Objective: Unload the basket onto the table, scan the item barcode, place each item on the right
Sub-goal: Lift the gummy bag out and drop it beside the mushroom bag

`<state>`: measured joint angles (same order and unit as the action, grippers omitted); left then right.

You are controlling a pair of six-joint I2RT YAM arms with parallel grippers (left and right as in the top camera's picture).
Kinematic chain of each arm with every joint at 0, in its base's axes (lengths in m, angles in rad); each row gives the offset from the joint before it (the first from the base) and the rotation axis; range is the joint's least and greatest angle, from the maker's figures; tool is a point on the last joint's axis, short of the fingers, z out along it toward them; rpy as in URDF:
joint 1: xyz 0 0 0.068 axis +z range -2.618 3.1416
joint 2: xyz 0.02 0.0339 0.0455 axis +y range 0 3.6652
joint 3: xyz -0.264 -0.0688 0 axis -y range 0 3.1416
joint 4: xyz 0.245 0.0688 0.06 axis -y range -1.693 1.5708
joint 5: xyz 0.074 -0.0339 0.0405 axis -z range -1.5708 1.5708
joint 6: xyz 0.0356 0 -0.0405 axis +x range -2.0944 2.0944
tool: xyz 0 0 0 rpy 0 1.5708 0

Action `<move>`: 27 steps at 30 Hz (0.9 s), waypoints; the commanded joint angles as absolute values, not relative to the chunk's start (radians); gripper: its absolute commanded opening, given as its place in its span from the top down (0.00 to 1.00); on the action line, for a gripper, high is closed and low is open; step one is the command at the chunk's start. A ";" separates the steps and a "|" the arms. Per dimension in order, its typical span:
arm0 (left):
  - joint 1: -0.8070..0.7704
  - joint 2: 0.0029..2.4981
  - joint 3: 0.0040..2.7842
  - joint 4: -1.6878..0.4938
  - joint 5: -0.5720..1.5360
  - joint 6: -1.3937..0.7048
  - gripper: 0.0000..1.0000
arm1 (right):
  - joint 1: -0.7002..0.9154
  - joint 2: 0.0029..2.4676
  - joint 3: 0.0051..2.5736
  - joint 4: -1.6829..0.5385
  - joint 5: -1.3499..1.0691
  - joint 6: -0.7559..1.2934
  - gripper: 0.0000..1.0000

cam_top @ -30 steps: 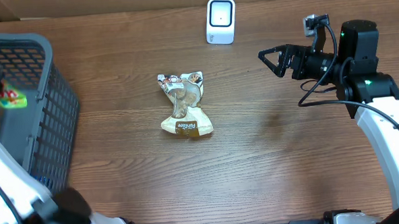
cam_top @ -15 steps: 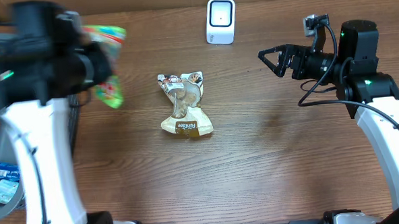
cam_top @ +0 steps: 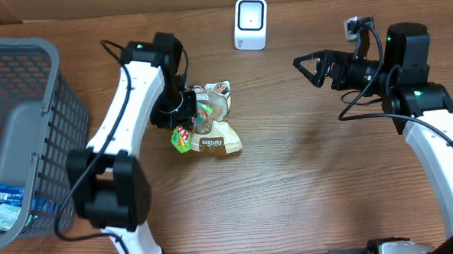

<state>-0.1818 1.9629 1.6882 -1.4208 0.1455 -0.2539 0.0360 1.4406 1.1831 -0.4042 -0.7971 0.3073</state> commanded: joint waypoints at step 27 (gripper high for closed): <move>0.224 1.600 2.140 -1.636 -0.108 -0.455 0.39 | 0.038 1.428 1.206 -0.403 -0.794 0.306 0.00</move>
